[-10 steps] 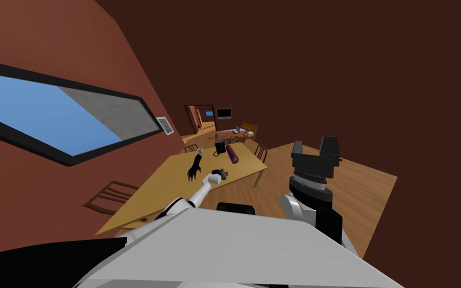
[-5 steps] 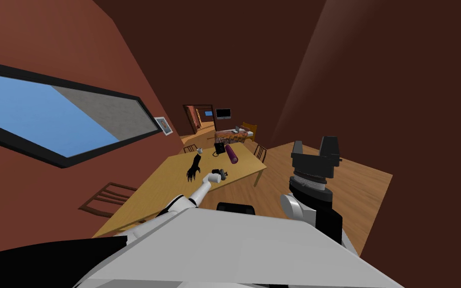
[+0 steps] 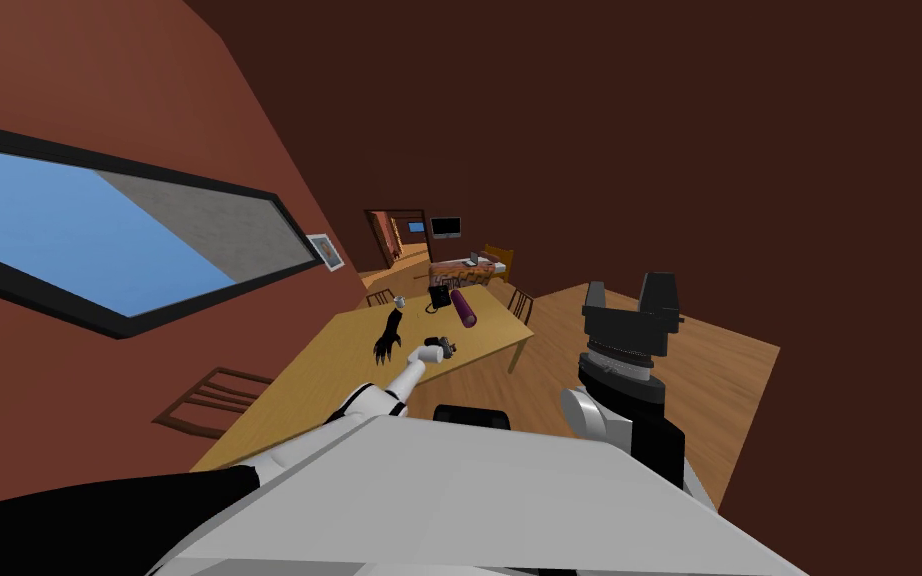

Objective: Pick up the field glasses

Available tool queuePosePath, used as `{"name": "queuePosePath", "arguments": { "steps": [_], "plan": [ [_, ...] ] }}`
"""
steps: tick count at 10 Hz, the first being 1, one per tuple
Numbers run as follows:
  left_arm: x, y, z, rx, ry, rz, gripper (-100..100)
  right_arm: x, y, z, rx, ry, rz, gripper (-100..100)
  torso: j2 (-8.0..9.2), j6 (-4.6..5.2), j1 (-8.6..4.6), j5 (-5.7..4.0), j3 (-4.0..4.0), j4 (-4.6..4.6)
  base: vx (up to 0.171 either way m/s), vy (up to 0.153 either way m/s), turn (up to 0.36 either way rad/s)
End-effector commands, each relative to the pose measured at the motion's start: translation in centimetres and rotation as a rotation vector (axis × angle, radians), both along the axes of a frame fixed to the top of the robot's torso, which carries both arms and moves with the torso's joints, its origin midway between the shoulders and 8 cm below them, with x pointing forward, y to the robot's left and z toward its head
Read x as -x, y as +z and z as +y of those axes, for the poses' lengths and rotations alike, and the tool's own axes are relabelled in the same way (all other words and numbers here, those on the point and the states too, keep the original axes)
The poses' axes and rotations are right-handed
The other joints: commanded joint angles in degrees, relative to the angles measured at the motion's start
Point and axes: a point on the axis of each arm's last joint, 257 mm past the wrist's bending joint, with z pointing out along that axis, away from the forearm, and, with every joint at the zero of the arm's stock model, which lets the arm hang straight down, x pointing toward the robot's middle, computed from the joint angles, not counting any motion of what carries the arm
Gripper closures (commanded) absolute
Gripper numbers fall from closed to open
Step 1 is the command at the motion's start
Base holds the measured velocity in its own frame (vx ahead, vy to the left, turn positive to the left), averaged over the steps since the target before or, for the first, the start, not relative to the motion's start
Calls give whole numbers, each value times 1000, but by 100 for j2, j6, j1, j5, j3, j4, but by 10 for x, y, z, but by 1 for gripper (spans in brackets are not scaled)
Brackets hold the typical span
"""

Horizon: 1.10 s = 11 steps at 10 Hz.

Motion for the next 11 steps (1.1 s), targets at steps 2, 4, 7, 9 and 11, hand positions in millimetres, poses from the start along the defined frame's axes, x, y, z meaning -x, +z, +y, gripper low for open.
{"name": "queuePosePath", "arguments": {
  "steps": [2,4,7,9,11],
  "plan": [
    [-6,0,-4,0,3,-10,-100,0,0,0,0,0,0,0,0,-1,-1,0,0,0,1,16,-13],
    [-6,-4,-6,-1,6,-5,-100,0,0,0,0,0,0,0,1,-1,-1,0,1,0,-1,16,-13],
    [-3,-11,-14,0,7,7,-100,0,0,0,0,0,0,0,1,-1,2,0,0,0,1,23,-16],
    [-8,-7,-21,5,5,-6,-100,0,0,0,0,0,0,0,1,-1,-1,0,0,0,0,15,-10],
    [1,-16,-26,3,3,18,-100,0,0,0,0,0,0,0,1,-1,-2,0,0,0,-1,15,-17]
  ]
}}
